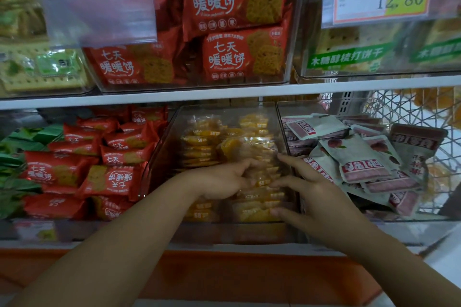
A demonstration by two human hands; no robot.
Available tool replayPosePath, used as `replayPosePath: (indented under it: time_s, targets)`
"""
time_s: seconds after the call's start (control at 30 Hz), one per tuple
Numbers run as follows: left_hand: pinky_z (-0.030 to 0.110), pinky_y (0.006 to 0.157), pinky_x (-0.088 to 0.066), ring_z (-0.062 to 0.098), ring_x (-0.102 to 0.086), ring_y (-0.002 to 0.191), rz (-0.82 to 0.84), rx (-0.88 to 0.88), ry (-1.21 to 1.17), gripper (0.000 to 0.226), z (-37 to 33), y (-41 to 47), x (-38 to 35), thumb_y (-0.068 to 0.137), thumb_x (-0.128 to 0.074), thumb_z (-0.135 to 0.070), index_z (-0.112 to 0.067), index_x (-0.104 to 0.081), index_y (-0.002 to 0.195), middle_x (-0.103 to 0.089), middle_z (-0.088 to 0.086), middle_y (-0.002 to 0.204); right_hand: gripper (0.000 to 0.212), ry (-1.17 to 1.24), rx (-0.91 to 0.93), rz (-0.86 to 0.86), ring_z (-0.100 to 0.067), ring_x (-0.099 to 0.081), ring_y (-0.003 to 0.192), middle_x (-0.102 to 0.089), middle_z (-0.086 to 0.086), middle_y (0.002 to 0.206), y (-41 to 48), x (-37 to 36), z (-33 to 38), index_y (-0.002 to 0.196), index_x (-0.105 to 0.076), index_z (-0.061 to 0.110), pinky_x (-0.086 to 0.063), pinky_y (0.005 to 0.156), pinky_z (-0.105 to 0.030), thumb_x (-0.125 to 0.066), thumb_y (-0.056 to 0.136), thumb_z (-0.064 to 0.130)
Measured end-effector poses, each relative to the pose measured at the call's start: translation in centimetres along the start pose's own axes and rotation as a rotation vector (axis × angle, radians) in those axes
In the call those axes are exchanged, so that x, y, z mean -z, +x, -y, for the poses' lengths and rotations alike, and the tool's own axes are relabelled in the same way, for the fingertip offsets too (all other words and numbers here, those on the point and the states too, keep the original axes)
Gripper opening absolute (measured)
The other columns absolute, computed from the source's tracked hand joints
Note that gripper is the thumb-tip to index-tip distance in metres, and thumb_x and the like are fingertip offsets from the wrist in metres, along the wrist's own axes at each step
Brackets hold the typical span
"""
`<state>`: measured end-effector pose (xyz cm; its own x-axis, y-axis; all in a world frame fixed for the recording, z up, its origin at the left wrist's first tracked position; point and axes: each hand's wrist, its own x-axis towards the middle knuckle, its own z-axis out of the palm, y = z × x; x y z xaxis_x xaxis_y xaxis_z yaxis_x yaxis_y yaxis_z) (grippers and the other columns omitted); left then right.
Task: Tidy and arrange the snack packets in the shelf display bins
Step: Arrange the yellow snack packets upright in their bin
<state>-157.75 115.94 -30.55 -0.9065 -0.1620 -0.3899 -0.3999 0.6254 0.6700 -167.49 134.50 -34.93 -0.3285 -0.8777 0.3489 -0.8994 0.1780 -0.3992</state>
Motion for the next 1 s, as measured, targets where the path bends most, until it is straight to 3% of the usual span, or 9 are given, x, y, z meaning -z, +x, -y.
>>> replayPosePath:
  time_s: [0.1, 0.3, 0.4, 0.5, 0.57, 0.77, 1.0]
  targets:
    - [0.027, 0.103, -0.036, 0.013, -0.04, 0.123, -0.009, 0.037, 0.018, 0.049, -0.7, -0.3, 0.6, 0.099, -0.042, -0.023, -0.031, -0.023, 0.142, -0.036, 0.002, 0.142, 0.043, 0.006, 0.004, -0.003, -0.012, -0.037, 0.132, -0.026, 0.013, 0.149, -0.1, 0.0, 0.0, 0.112, -0.063, 0.029, -0.031, 0.094, -0.02, -0.069, 0.075, 0.051]
    - [0.024, 0.102, -0.037, 0.015, -0.045, 0.126, -0.196, 0.145, 0.245, 0.045, 0.2, -1.9, 1.8, 0.098, -0.045, -0.022, -0.02, -0.036, 0.142, -0.044, 0.001, 0.142, 0.047, 0.03, 0.001, -0.005, -0.011, -0.034, 0.134, -0.023, 0.015, 0.151, -0.3, -0.1, -0.1, 0.117, -0.06, 0.031, -0.039, 0.098, -0.025, -0.063, 0.077, 0.054]
    - [0.025, 0.099, -0.042, 0.014, -0.052, 0.118, -0.231, 0.167, 0.339, 0.04, 0.0, -2.4, 1.8, 0.095, -0.053, -0.026, -0.017, -0.049, 0.134, -0.054, 0.0, 0.133, 0.052, 0.039, 0.008, -0.025, -0.012, -0.035, 0.134, -0.024, 0.015, 0.15, -0.3, -0.2, -0.1, 0.116, -0.06, 0.032, -0.042, 0.098, -0.031, -0.054, 0.075, 0.062]
    - [0.029, 0.094, -0.048, 0.013, -0.06, 0.105, -0.294, 0.168, 0.377, 0.032, -0.5, -2.5, 1.7, 0.092, -0.058, -0.025, -0.017, -0.06, 0.124, -0.065, 0.001, 0.117, 0.046, 0.05, 0.008, -0.03, -0.014, -0.033, 0.134, -0.024, 0.014, 0.15, -0.3, -0.2, -0.1, 0.117, -0.06, 0.031, -0.042, 0.101, -0.033, -0.062, 0.077, 0.055]
    - [0.03, 0.092, -0.05, 0.013, -0.062, 0.099, -0.307, 0.171, 0.371, 0.029, -0.7, -2.4, 1.6, 0.091, -0.061, -0.023, -0.017, -0.063, 0.119, -0.067, 0.001, 0.11, 0.046, 0.052, 0.008, -0.028, -0.014, -0.032, 0.135, -0.023, 0.014, 0.151, -0.3, -0.3, -0.2, 0.116, -0.06, 0.031, -0.041, 0.102, -0.034, -0.061, 0.077, 0.056]
    - [0.029, 0.096, -0.046, 0.012, -0.06, 0.103, -0.271, 0.164, 0.25, 0.037, -0.6, -2.0, 1.1, 0.086, -0.067, -0.025, -0.02, -0.061, 0.123, -0.066, -0.002, 0.114, 0.043, 0.048, 0.007, -0.032, -0.016, -0.033, 0.135, -0.025, 0.012, 0.15, -0.3, -0.4, -0.2, 0.114, -0.061, 0.029, -0.04, 0.103, -0.035, -0.067, 0.077, 0.05]
    - [0.018, 0.09, -0.042, 0.005, -0.056, 0.104, -0.245, 0.066, 0.104, 0.036, -0.5, -1.8, 0.1, 0.092, -0.058, -0.02, -0.023, -0.056, 0.128, -0.061, -0.006, 0.122, 0.037, 0.048, 0.0, -0.04, -0.016, -0.033, 0.135, -0.023, 0.014, 0.15, -0.2, -0.5, -0.1, 0.11, -0.061, 0.033, -0.04, 0.103, -0.037, -0.069, 0.076, 0.048]
